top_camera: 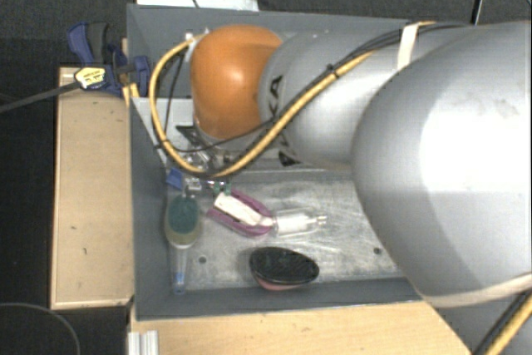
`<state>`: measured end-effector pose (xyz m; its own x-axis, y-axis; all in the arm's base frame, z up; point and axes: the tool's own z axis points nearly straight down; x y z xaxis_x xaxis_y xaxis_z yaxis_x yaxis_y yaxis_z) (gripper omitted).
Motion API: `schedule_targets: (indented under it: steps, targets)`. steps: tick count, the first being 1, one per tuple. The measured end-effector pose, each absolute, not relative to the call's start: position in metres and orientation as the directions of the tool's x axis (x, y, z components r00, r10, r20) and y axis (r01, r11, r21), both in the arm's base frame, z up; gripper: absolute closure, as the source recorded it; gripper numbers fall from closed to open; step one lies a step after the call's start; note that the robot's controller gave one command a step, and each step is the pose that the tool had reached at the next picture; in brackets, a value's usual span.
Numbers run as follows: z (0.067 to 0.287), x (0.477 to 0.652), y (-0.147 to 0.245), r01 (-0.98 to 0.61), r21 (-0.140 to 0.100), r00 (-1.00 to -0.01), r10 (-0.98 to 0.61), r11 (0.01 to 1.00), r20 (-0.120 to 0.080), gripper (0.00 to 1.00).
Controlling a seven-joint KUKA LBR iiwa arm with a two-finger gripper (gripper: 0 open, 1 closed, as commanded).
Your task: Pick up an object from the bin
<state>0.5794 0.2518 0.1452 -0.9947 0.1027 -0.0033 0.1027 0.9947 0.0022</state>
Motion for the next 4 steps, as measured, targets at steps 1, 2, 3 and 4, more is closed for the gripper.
schedule_targets:
  steps: [1, 2, 3, 4]
  targets:
    - [0.146, 0.58, 0.252, 0.101, 0.002, -0.995, 0.101, 0.995, -0.005, 0.0]
    - [0.083, 0.59, 0.204, 0.078, -0.004, -0.997, 0.078, 0.997, 0.001, 0.0]
    - [0.072, 0.554, 0.151, 0.219, 0.004, -0.976, 0.219, 0.976, -0.006, 0.0]
    - [0.074, 0.556, 0.151, 0.22, 0.007, -0.975, 0.22, 0.975, -0.014, 1.0]
